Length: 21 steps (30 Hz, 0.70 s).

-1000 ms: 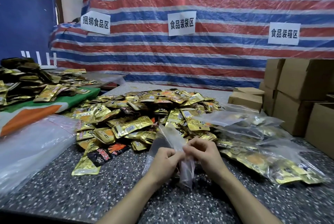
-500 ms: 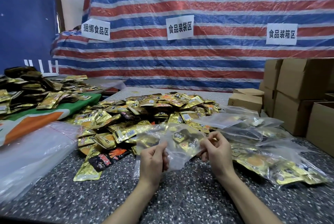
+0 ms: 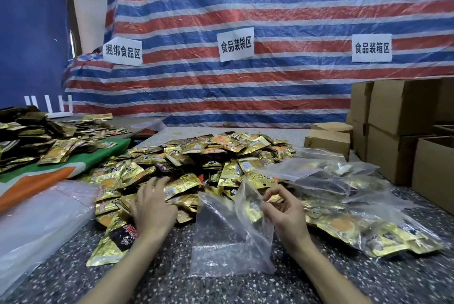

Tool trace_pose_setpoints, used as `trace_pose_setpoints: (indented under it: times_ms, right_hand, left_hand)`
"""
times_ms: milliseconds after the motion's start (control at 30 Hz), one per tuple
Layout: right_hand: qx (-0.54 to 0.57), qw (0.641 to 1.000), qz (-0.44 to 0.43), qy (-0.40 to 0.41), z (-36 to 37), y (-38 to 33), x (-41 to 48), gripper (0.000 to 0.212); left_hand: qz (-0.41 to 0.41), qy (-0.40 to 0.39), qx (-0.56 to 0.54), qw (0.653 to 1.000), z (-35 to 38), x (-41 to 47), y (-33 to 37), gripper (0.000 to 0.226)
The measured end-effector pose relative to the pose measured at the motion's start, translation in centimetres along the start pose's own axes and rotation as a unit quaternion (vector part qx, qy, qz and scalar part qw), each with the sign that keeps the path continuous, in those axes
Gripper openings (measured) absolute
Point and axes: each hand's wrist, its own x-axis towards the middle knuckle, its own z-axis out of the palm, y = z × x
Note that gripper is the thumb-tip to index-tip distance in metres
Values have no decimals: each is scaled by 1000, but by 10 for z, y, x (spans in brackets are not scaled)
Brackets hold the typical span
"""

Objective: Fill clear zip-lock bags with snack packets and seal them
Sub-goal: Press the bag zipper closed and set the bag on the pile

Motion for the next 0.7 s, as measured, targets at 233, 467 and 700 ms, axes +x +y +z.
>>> trace_pose_setpoints:
  times_ms: [233,467,700]
  right_hand:
    - [-22,1000,5,-5,5,-1,-1,16]
    - [-16,1000,21,-8,7,1,-4,15]
    - [-27,999,33,-17,7,10,0,17]
  left_hand:
    - [11,40,-16,999,0,1,-20,39]
    - [151,160,-168,961,-20,-2,-7,25]
    - [-19,-62,-299,952,-38,6,-4,31]
